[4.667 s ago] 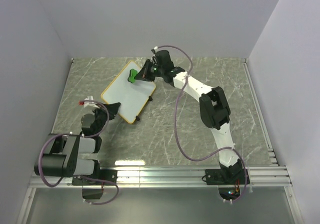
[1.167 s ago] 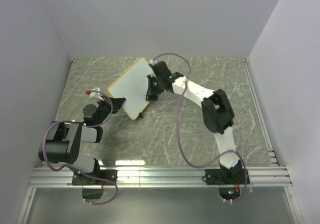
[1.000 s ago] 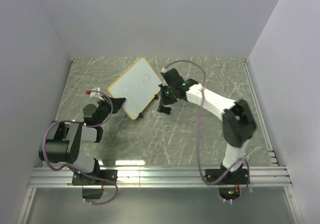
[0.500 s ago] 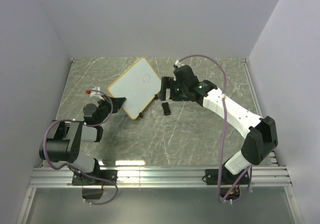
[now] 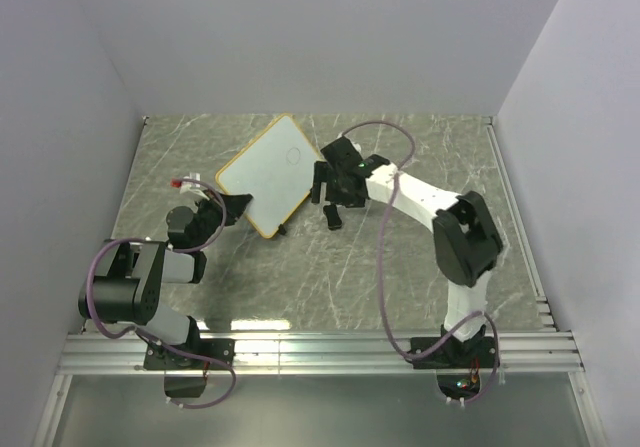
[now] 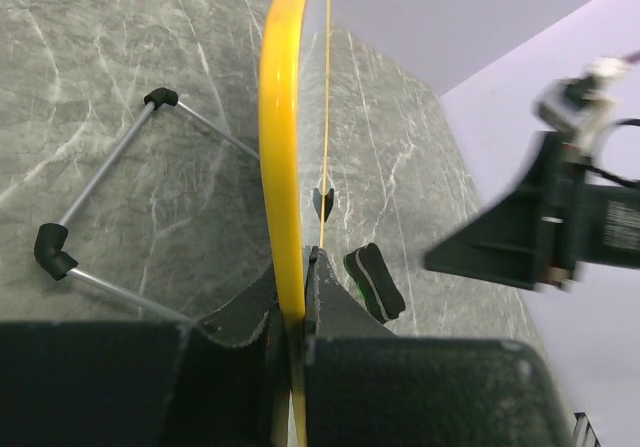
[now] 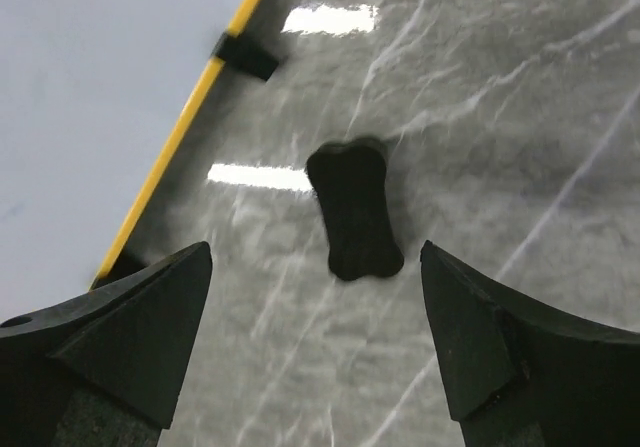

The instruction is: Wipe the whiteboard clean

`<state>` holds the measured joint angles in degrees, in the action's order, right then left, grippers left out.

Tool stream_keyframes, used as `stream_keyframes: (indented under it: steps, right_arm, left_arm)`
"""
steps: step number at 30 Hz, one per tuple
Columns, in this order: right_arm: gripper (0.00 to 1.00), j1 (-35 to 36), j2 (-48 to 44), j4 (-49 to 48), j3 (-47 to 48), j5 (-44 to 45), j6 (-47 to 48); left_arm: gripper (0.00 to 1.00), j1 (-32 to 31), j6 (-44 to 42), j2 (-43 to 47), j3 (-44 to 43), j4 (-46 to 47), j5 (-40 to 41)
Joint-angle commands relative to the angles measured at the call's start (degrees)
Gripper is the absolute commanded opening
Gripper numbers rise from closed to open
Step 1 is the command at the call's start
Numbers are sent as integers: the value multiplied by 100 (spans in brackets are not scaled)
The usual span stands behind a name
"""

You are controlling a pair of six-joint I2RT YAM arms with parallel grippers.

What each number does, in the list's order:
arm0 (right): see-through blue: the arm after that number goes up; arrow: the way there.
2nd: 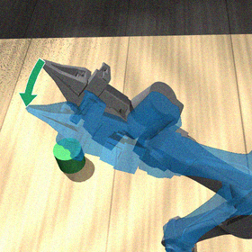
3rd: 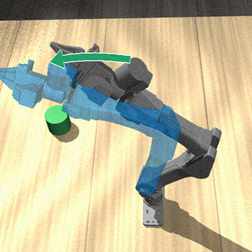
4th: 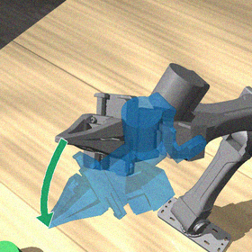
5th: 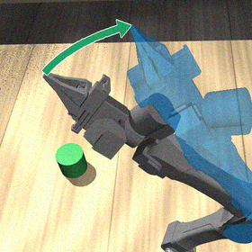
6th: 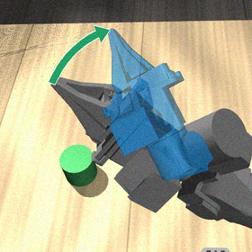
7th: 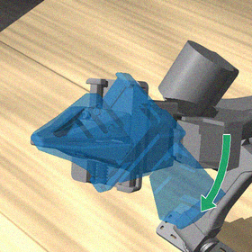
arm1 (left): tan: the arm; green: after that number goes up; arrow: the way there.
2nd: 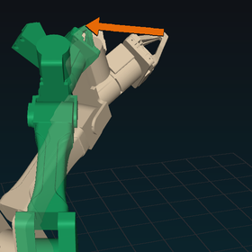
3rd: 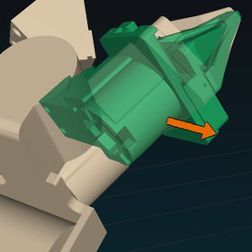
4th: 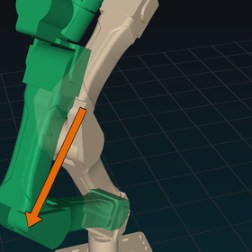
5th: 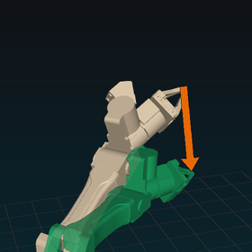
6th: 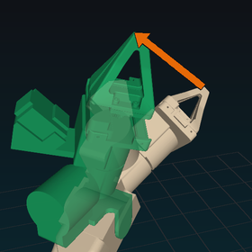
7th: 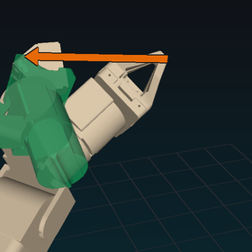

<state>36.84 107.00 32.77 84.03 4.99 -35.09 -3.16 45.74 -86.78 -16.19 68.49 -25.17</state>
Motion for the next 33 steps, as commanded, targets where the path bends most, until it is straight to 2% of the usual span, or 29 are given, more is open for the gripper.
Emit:
stream_keyframes:
  steps: [1,4,9,12,13,15,23,24,27,28,33]
  right_arm:
    - [91,-98,461,-44,491,300,-138]
    - [88,-98,769,36,641,388,-252]
    - [81,-54,875,-87,325,353,-376]
    - [63,-10,936,-61,246,362,-358]
    - [53,-1,928,-61,228,371,-332]
    - [43,-1,902,-104,149,327,-314]
    - [43,25,980,-157,70,186,-296]
    - [38,16,1015,-166,70,169,-305]
    - [3,86,1077,-105,183,194,-314]
    - [0,113,1077,-26,254,256,-305]
    - [0,384,832,554,859,485,-367]
  left_arm:
    - [1,-115,-522,3,-16,-590,-146]
    - [1,-124,-548,117,-7,-696,-102]
    - [1,-150,-592,206,-16,-784,-85]
    - [1,-167,-575,206,1,-776,-76]
    - [1,-168,-575,188,1,-784,-85]
    - [1,-194,-566,171,10,-758,-93]
    - [1,-264,-601,258,10,-872,-41]
    - [1,-264,-601,258,10,-864,-41]
    - [1,-290,-601,293,28,-890,-32]
    - [1,-308,-601,311,28,-907,-32]
    - [1,-370,-636,390,54,-1013,12]
